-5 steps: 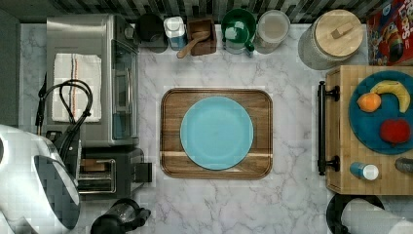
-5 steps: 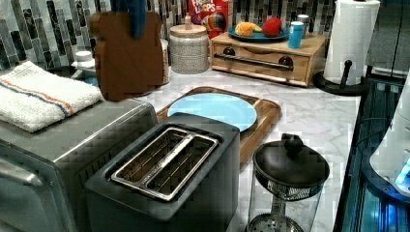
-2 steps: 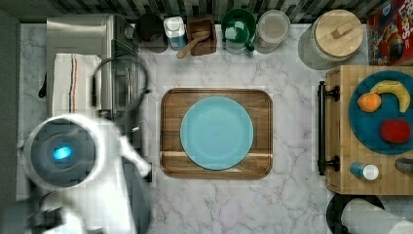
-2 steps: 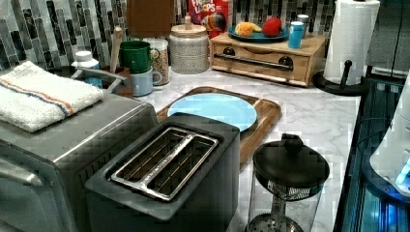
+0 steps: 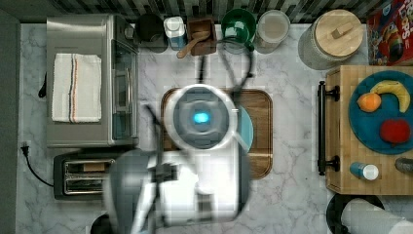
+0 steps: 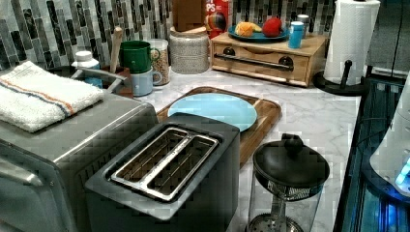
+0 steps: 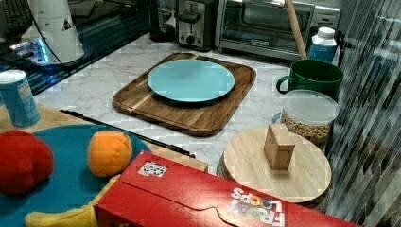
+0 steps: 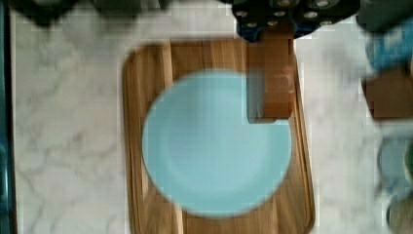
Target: Pick up the toast.
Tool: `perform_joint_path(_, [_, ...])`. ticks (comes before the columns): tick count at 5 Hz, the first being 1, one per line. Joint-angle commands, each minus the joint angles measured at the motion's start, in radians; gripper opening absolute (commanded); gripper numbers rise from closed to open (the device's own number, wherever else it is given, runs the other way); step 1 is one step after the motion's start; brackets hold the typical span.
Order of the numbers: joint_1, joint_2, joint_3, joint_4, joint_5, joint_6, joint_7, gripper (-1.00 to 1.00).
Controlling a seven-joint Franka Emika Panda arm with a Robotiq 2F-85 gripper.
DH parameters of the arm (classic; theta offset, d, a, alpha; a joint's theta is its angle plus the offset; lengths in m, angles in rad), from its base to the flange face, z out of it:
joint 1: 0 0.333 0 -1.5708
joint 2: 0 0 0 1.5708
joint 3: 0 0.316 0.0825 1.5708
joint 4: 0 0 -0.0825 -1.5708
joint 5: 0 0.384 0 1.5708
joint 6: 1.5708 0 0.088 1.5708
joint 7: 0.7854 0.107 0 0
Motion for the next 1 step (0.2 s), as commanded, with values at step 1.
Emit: perform_joint_path(1, [0.01,-0.029,0.027,-0.075,-0.057,-0.054,-0.068,-1.0])
